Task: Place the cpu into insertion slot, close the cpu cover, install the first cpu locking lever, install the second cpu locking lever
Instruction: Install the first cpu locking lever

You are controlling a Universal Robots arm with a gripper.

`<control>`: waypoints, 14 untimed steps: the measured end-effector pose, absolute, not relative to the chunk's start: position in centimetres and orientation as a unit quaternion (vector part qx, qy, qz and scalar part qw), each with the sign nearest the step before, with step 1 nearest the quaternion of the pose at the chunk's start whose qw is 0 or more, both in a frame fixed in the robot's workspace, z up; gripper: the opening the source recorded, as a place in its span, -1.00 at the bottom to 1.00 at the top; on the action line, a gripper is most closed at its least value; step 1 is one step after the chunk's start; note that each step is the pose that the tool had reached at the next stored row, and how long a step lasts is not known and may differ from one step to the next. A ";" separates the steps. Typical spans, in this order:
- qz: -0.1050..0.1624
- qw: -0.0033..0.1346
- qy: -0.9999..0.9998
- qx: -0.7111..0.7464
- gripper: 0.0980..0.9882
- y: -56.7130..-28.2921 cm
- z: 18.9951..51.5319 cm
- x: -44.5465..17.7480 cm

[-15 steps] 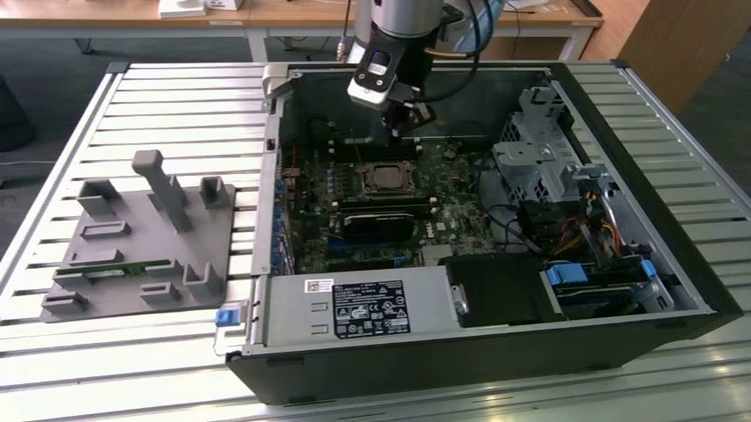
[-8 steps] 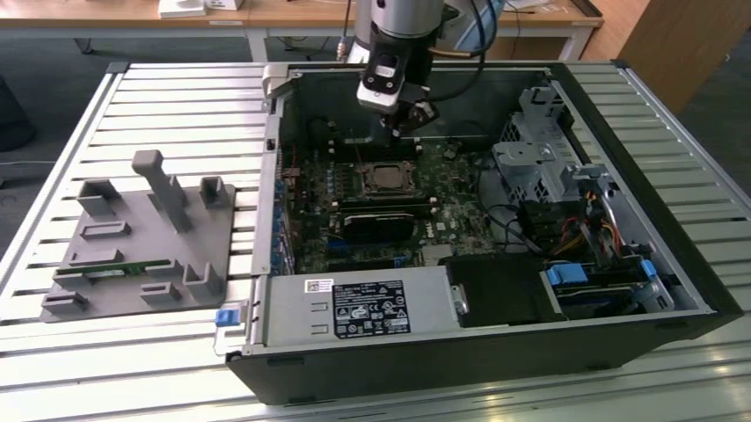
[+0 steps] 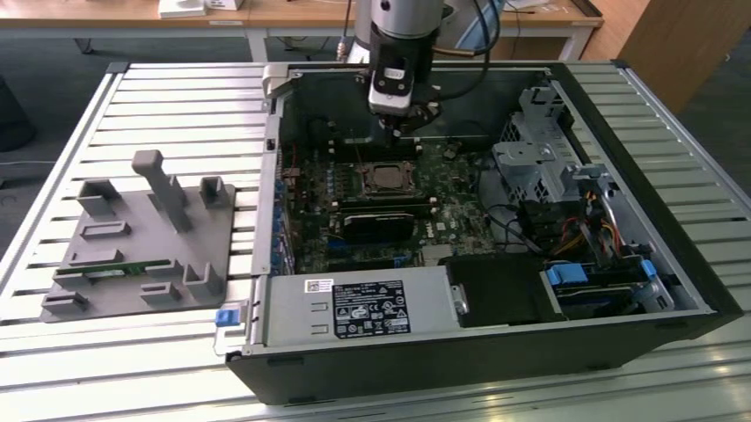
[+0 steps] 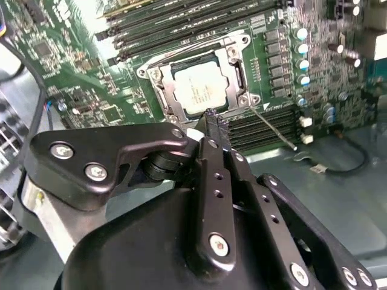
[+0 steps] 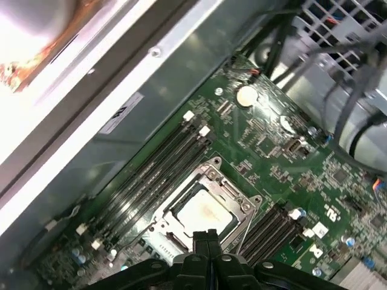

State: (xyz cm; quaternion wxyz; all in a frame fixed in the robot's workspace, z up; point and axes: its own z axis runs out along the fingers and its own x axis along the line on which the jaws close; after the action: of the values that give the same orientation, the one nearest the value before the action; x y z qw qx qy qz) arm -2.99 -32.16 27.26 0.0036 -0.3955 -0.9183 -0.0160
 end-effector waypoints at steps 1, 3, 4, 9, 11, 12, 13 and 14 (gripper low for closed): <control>-0.016 0.004 -0.922 -0.387 -0.98 -32.2 27.3 -3.0; -0.016 0.004 -0.929 -0.371 -0.98 -32.2 27.2 -3.0; -0.016 0.004 -0.932 -0.362 -0.98 -32.2 27.2 -3.0; -0.016 0.005 -0.947 -0.320 -0.98 -32.2 27.2 -3.0; -0.015 0.005 -0.953 -0.302 -0.98 -32.2 27.2 -3.0; -0.015 0.005 -0.956 -0.294 -0.98 -32.2 27.2 -3.0; -0.015 0.005 -0.958 -0.285 -0.98 -32.2 27.2 -3.0; -0.015 0.006 -0.961 -0.276 -0.98 -32.2 27.2 -3.0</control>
State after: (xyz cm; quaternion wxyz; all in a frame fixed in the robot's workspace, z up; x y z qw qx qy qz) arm -2.99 -32.16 27.22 0.0056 -0.2764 -0.9609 -0.0154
